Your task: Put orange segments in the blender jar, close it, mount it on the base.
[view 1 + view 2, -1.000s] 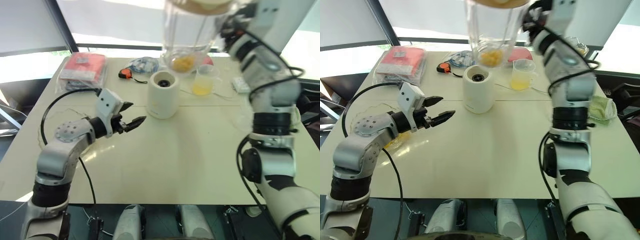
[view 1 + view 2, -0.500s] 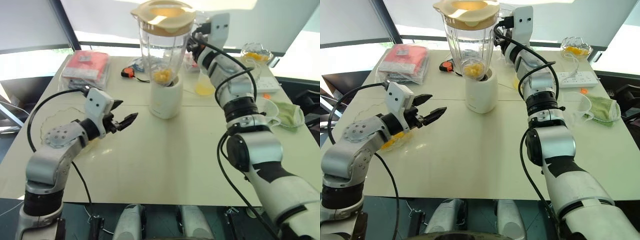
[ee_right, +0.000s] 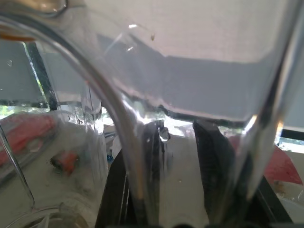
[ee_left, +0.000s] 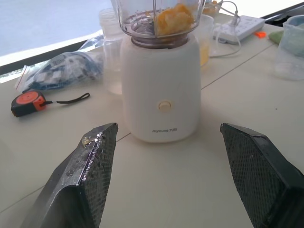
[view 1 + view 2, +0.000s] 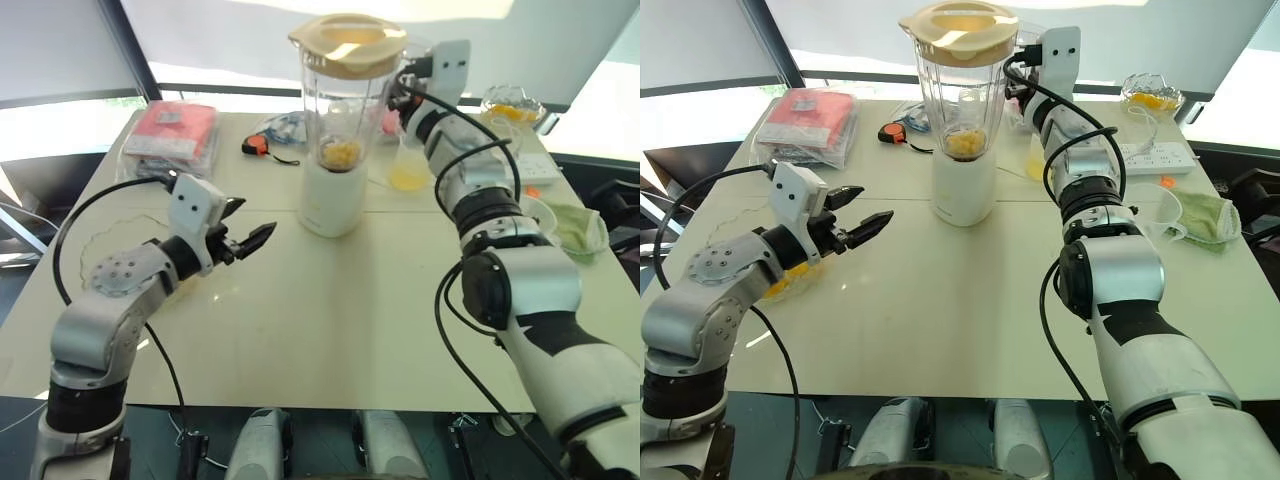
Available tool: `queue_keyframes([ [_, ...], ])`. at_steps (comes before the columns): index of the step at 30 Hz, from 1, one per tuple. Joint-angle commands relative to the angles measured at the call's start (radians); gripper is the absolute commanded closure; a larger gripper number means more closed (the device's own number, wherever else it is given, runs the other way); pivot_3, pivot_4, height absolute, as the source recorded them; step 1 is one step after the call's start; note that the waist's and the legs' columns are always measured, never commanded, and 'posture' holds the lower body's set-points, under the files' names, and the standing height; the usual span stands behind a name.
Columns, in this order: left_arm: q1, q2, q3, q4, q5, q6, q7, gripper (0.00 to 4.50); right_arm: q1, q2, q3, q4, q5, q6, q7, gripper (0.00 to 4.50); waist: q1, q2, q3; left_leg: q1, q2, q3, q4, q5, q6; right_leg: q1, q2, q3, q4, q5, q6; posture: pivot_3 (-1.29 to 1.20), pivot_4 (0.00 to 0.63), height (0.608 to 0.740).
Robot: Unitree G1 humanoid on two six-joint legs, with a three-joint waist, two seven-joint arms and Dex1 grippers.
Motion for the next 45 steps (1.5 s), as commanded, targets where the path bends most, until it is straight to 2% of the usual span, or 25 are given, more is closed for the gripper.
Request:
queue_keyframes([
  [1,-0.008,0.008,0.004,-0.034,-0.007,-0.013,0.005,0.93,-0.058,-0.013,-0.024,-0.021,0.003,-0.028,0.004,3.51,0.001,0.0,0.0,0.0,0.0,0.0,0.0,0.0,0.0,0.0,0.0,0.0,0.0,0.0,0.0,0.0,0.15,0.74],
  [8,0.01,0.008,-0.007,-0.042,-0.003,-0.019,0.005,0.93,-0.038,0.016,-0.034,-0.019,0.017,0.02,0.035,3.51,0.0,0.0,0.0,0.0,0.0,0.0,-0.001,0.0,0.0,0.0,0.0,0.0,-0.001,0.0,0.0,0.0,0.15,0.74],
  [15,0.007,0.006,-0.011,-0.029,0.004,-0.024,0.01,0.93,0.006,0.055,-0.046,-0.043,0.012,0.056,-0.021,3.51,-0.003,0.0,0.0,0.001,0.0,0.0,-0.004,0.0,-0.001,0.0,0.0,0.0,-0.001,0.0,0.0,0.0,0.15,0.74],
  [21,-0.001,0.003,-0.016,-0.014,0.007,-0.028,0.012,0.93,0.042,0.083,0.004,-0.084,-0.04,0.045,-0.026,3.51,-0.012,0.0,0.0,0.004,0.0,0.0,-0.01,0.004,-0.006,0.0,0.001,0.0,-0.001,0.0,0.0,0.0,0.15,0.74],
  [26,-0.002,-0.002,-0.03,-0.004,0.012,-0.038,0.018,0.93,0.044,0.086,0.044,-0.095,-0.084,0.04,-0.019,3.51,-0.024,0.0,0.0,0.004,0.0,-0.001,-0.011,0.004,-0.007,0.0,0.002,0.0,-0.001,0.0,0.0,0.0,0.15,0.74],
  [42,0.005,-0.018,-0.039,0.001,0.022,-0.054,0.034,0.93,0.032,0.075,0.055,-0.071,-0.102,0.093,-0.015,3.51,-0.024,0.0,0.0,0.004,0.0,-0.001,-0.011,0.005,-0.009,0.0,0.001,0.0,-0.001,0.0,0.0,0.0,0.15,0.74],
  [45,0.005,-0.027,-0.032,0.011,0.016,-0.051,0.037,0.9,0.047,0.074,0.066,-0.086,-0.121,0.086,-0.045,2.27,-0.025,-0.001,-0.001,0.004,0.0,-0.001,-0.011,0.005,-0.009,0.0,0.001,0.0,-0.001,0.0,0.0,0.0,0.15,0.74],
])
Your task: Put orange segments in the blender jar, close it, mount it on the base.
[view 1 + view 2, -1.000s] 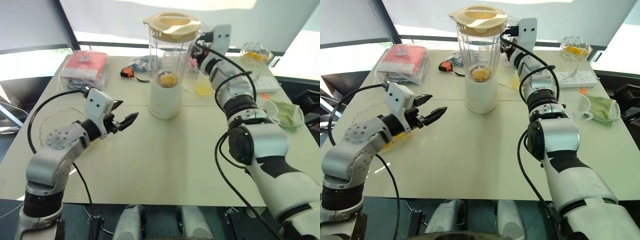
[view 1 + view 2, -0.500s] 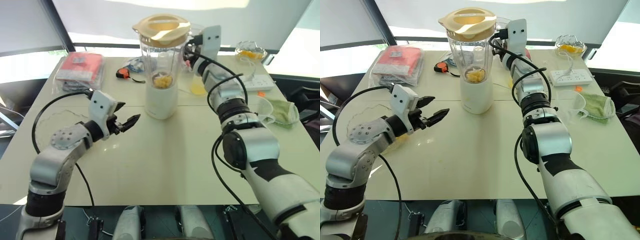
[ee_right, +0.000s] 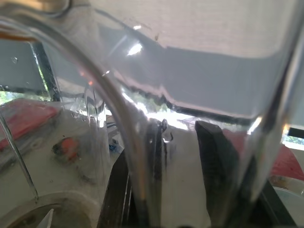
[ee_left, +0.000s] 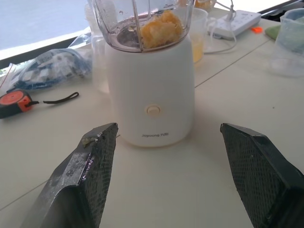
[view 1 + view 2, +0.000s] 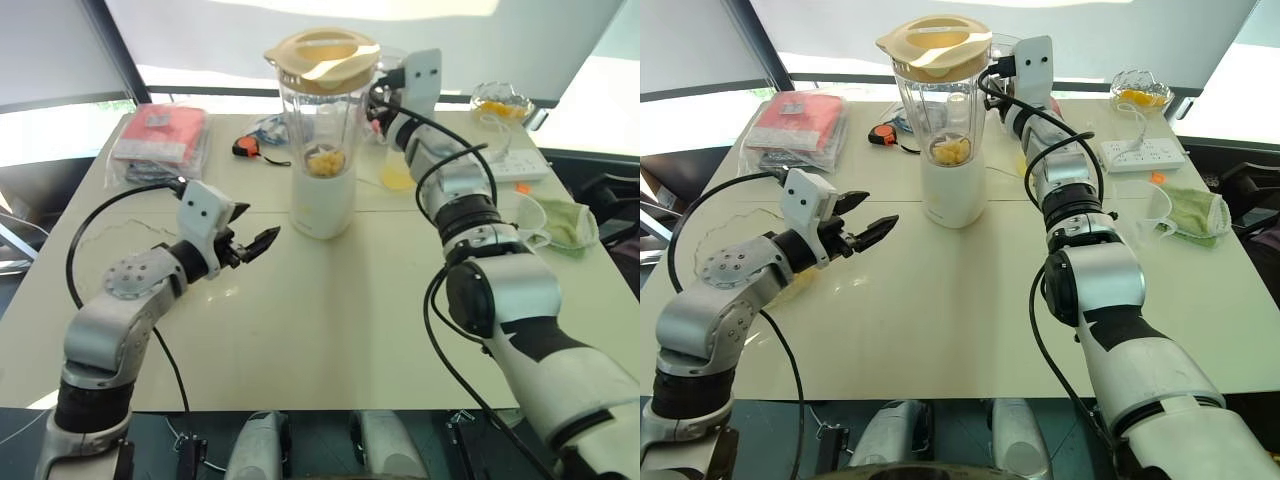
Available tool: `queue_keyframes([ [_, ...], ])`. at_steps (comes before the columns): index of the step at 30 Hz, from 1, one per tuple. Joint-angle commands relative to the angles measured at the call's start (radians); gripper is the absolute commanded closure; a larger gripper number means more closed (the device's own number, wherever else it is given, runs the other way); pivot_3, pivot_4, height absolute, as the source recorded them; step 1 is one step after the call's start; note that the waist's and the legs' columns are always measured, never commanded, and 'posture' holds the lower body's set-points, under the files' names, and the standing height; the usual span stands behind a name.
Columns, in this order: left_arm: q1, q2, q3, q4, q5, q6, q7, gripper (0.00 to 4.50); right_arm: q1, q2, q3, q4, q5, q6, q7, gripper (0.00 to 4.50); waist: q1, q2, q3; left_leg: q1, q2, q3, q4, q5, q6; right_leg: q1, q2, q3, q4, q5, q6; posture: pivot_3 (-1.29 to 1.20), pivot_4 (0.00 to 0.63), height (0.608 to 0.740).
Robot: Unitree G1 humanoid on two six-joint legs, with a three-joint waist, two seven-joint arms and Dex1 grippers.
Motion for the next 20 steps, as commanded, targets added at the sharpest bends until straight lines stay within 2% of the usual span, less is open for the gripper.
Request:
queue_keyframes([
  [1,-0.004,-0.013,0.016,-0.008,-0.007,-0.025,0.01,0.9,0.017,0.003,0.027,-0.016,-0.034,0.01,-0.022,1.91,-0.001,0.0,0.0,0.0,0.0,0.0,0.0,0.0,-0.001,0.0,0.0,0.0,0.0,0.0,0.0,0.0,0.15,0.74],
  [5,0.004,-0.016,0.019,0.006,0.016,-0.042,0.022,0.9,0.08,0.006,0.038,-0.104,-0.05,0.016,-0.049,0.02,-0.002,0.0,0.0,0.0,0.0,0.0,0.0,0.001,-0.002,-0.001,0.0,0.0,0.001,0.001,-0.001,0.0,0.15,0.74],
  [11,0.035,-0.023,0.012,-0.002,0.014,-0.058,0.02,0.9,0.27,0.006,0.065,-0.412,-0.062,0.112,-0.064,0.02,0.001,0.0,0.0,0.0,0.001,-0.001,0.0,0.001,-0.002,-0.001,0.002,0.0,0.002,0.001,-0.001,0.0,0.15,0.74],
  [16,0.119,-0.027,0.0,-0.013,0.012,-0.079,0.005,0.9,0.676,-0.032,0.091,-0.966,-0.052,0.253,-0.019,0.02,0.017,-0.001,-0.001,-0.001,0.001,-0.002,0.0,0.001,-0.002,-0.001,0.001,0.0,0.001,0.001,-0.001,0.0,0.15,0.74],
  [20,0.173,-0.034,-0.011,-0.01,-0.012,-0.077,-0.019,0.9,0.979,-0.048,0.02,-1.173,-0.017,0.192,-0.019,0.02,0.031,-0.001,-0.001,-0.002,0.0,-0.001,0.0,0.001,-0.002,-0.001,0.0,0.0,0.0,0.001,-0.001,0.0,0.15,0.74],
])
